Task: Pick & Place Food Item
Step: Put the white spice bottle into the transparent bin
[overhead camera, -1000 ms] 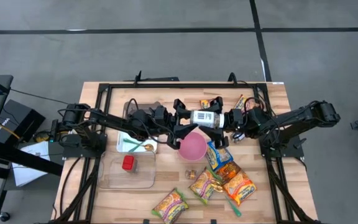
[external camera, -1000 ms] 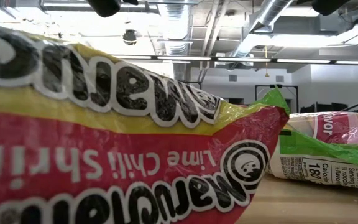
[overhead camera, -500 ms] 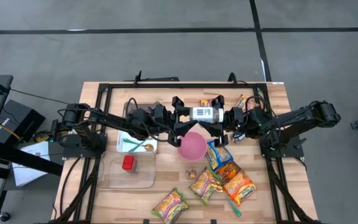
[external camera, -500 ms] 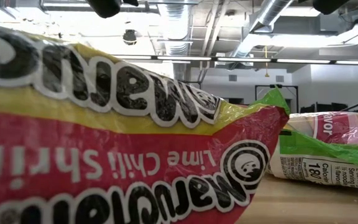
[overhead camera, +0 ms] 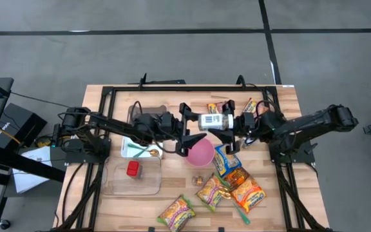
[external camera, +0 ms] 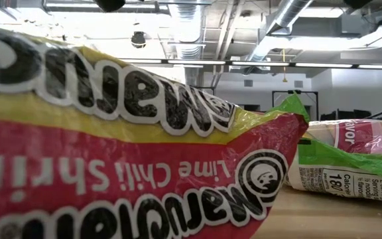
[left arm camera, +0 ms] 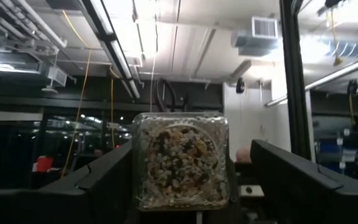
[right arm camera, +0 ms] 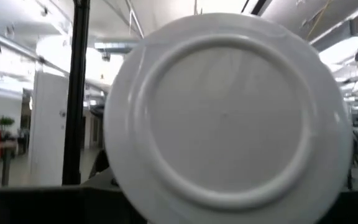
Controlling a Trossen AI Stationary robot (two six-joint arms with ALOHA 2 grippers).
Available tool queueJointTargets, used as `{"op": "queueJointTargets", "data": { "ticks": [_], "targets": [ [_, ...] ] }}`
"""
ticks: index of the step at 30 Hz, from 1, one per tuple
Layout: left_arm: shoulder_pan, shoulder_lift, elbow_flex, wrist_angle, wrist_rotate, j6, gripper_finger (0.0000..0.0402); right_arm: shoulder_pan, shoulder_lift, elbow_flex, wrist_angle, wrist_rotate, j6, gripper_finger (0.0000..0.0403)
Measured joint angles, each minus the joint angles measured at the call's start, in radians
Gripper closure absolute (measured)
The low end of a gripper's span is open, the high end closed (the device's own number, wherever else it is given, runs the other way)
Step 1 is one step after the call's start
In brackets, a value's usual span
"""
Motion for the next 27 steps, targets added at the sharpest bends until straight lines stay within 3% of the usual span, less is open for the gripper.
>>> {"op": "queueJointTargets", "data": {
  "ticks": [8,18,27],
  "targets": [
    [-0.002,0.003,-0.001,-0.035,-0.009,0.011,0.0097,0.001,-0.099,-0.001,-0.212,-0.001,-0.019,0.0213],
    [0.006,0.001,-0.002,-0.200,-0.018,0.018,0.0098,0.001,-0.167,-0.001,-0.400,-0.004,-0.038,0.0213],
    [0.007,-0.046,-0.008,-0.292,-0.049,0.148,0.0098,0.000,-0.212,0.005,-0.534,-0.009,-0.037,0.0213]
  ]
}}
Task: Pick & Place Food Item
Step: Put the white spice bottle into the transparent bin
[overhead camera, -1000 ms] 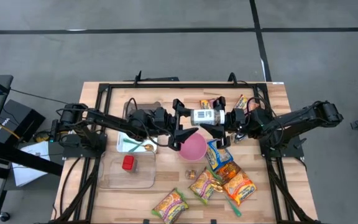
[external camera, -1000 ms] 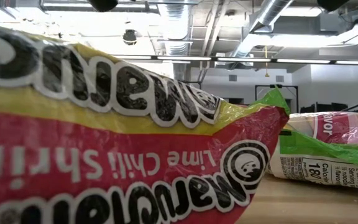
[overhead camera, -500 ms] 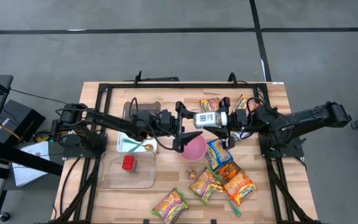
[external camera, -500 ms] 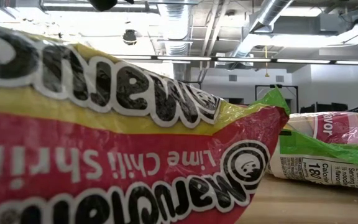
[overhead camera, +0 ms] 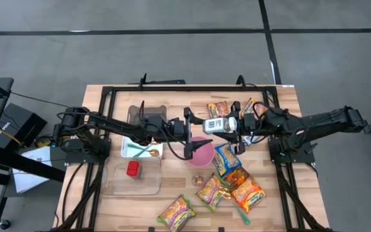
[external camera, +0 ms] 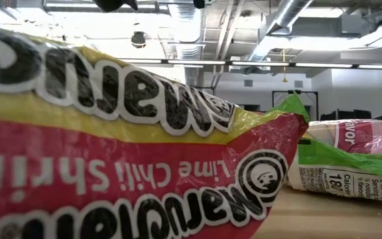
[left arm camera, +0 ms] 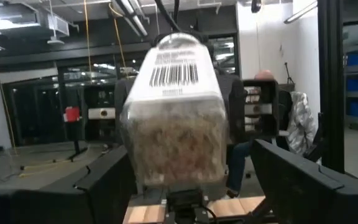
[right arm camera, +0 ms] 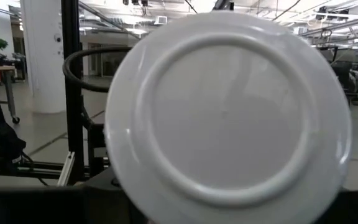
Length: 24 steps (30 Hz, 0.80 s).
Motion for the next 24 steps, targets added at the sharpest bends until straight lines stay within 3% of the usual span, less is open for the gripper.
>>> {"op": "queueJointTargets", "data": {
  "ticks": [4,11,19,24],
  "targets": [
    [0.000,-0.044,-0.001,-0.026,-0.001,0.037,0.0098,0.000,-0.002,0.002,-0.003,-0.004,0.000,0.0211],
    [0.004,-0.163,0.001,-0.209,0.000,0.072,0.0098,-0.001,-0.001,0.002,-0.051,-0.018,0.020,0.0210],
    [-0.012,-0.268,0.002,-0.462,-0.007,0.073,0.0098,0.000,0.000,-0.001,-0.311,-0.032,0.051,0.0210],
    [-0.044,-0.251,0.003,-0.539,-0.010,0.048,0.0098,0.026,0.011,-0.001,-0.397,-0.052,0.082,0.0210]
  ]
}}
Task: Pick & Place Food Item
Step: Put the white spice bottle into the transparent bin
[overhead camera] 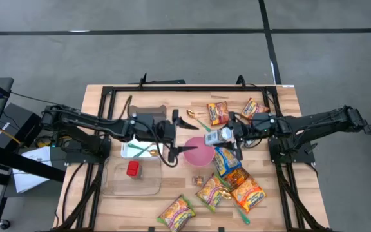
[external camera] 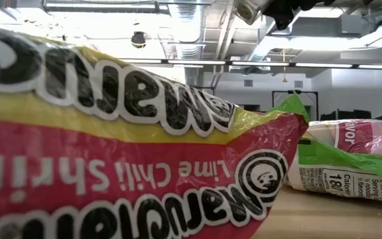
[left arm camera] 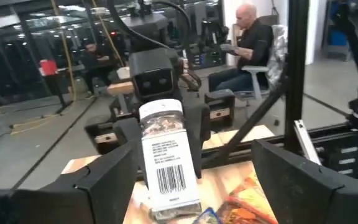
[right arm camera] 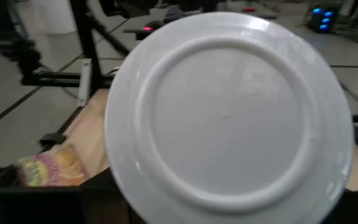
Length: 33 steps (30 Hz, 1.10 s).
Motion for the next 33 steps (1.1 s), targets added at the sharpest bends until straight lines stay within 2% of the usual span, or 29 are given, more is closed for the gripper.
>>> {"op": "queueJointTargets", "data": {
  "ticks": [8,20,24,27,33],
  "targets": [
    [-0.036,0.108,0.000,0.066,-0.098,0.071,0.0098,0.062,0.108,-0.001,0.001,-0.004,0.000,0.0210],
    [-0.050,0.157,0.000,0.074,-0.113,-0.032,0.0098,0.081,0.296,-0.001,0.093,-0.001,0.018,0.0209],
    [-0.074,0.157,0.000,0.052,-0.115,-0.038,0.0098,0.081,0.319,0.024,0.090,-0.001,0.019,0.0209],
    [-0.092,0.158,0.000,0.035,-0.162,-0.044,0.0098,0.087,0.318,0.051,0.082,-0.001,0.018,0.0209],
    [-0.098,0.210,0.000,0.081,-0.181,-0.053,0.0098,0.109,0.317,0.075,0.075,0.000,-0.002,0.0209]
  ]
}}
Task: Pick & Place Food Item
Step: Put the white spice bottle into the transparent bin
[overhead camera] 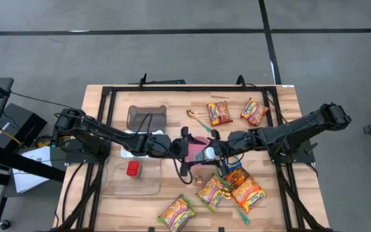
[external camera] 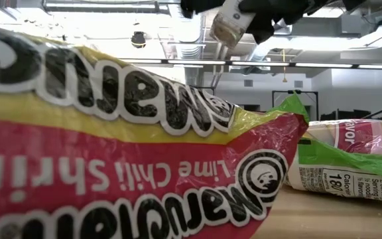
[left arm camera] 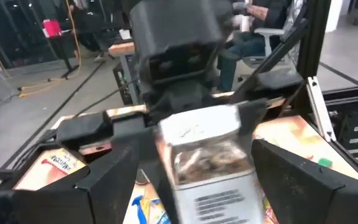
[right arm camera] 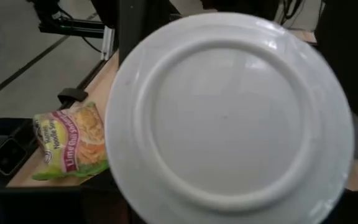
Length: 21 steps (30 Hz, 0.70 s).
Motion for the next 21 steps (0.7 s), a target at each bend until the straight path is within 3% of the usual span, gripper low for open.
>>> {"op": "queueJointTargets", "data": {
  "ticks": [21],
  "targets": [
    [0.029,0.070,0.004,0.107,0.017,-0.004,0.0098,-0.005,0.015,0.001,-0.007,0.023,-0.009,0.0209]
  ]
}}
